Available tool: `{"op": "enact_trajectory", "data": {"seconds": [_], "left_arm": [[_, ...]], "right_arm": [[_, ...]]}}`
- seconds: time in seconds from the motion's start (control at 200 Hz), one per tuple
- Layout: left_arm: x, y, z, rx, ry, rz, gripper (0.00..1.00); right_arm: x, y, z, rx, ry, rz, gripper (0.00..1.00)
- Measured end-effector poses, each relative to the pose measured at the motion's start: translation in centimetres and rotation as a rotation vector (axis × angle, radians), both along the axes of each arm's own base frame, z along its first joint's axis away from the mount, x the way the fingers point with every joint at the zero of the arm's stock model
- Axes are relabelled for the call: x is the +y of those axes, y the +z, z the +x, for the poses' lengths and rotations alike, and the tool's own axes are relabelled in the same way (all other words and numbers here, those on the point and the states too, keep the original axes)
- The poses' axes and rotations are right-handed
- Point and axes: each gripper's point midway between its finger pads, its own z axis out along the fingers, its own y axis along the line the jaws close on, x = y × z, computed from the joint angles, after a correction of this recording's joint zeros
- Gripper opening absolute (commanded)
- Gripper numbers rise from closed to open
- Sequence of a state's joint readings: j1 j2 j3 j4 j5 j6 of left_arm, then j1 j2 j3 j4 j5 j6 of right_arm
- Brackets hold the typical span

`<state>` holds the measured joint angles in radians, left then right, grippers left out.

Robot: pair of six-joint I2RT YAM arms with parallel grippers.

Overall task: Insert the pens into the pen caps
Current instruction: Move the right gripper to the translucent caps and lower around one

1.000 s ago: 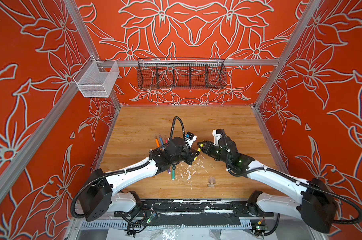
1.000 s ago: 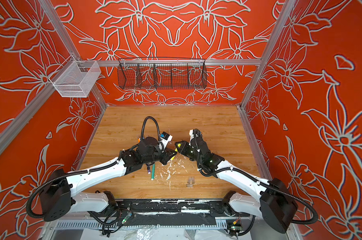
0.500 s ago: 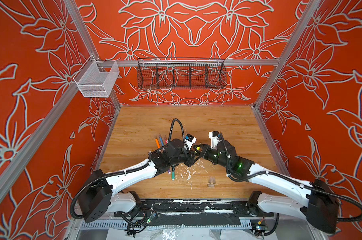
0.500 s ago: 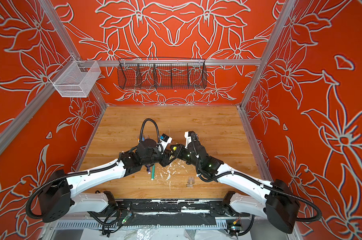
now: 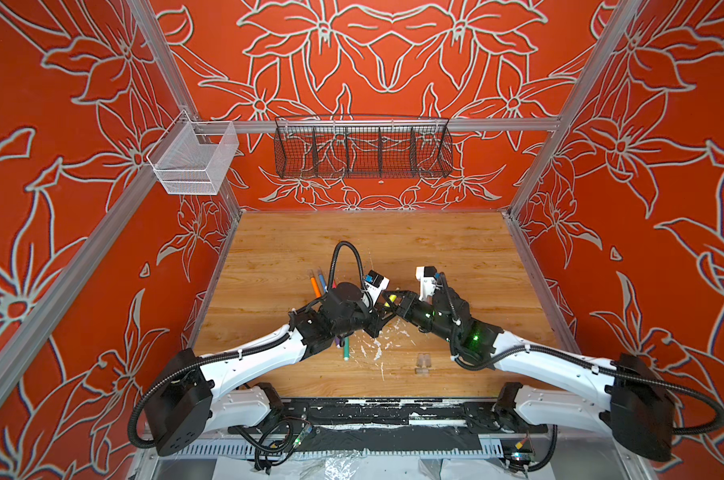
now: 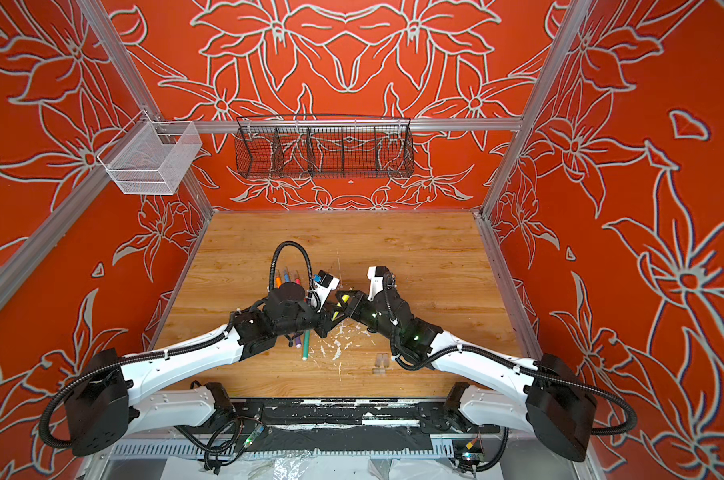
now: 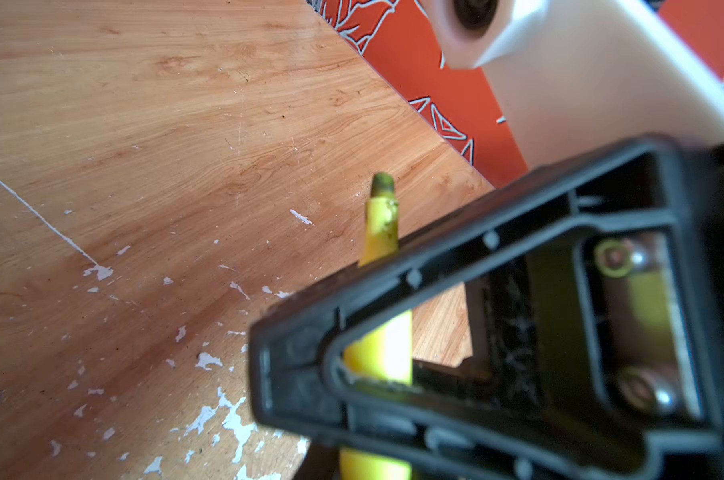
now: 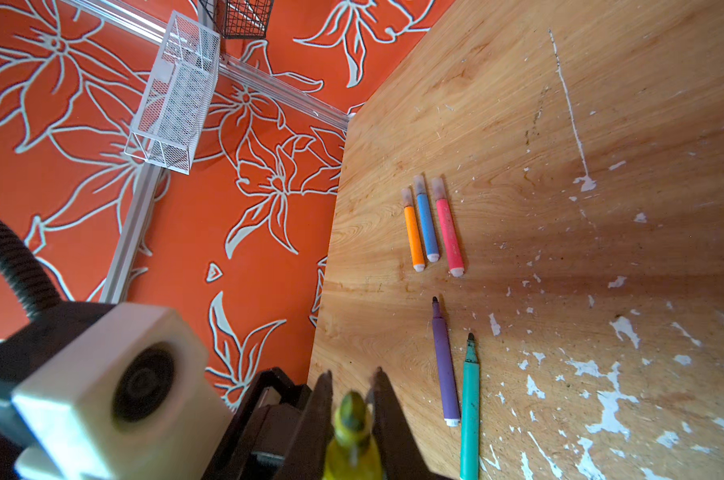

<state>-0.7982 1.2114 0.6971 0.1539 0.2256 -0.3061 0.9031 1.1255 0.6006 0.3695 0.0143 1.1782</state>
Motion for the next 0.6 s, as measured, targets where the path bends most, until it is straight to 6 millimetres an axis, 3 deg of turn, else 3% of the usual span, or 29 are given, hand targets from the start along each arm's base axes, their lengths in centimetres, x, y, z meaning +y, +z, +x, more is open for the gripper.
{"op": "enact_trajectory", "data": {"seconds": [0.09,0.305,0.435,0.601], "left_arm": [[0.3,0.3,0.5,-0.003,0.021,-0.011,0.0],[3.7,-0.4,4.1,0.029,0.214,-0.007,0.0],[5.7,-1.4,5.3,0.037,0.332,0.047,0.0],[6.6,-2.0,5.7,0.04,0.384,0.077,0.0]], "right_arm": [[-1.2,0.1,-0.3,-0.007,-0.025,-0.037,0.44],[-6.4,-0.2,-2.2,-0.023,-0.089,-0.217,0.45],[-8.5,-3.6,-3.3,0.043,-0.073,-0.425,0.36],[-11.3,-8.9,-5.4,0.175,-0.017,-0.701,0.32]]}}
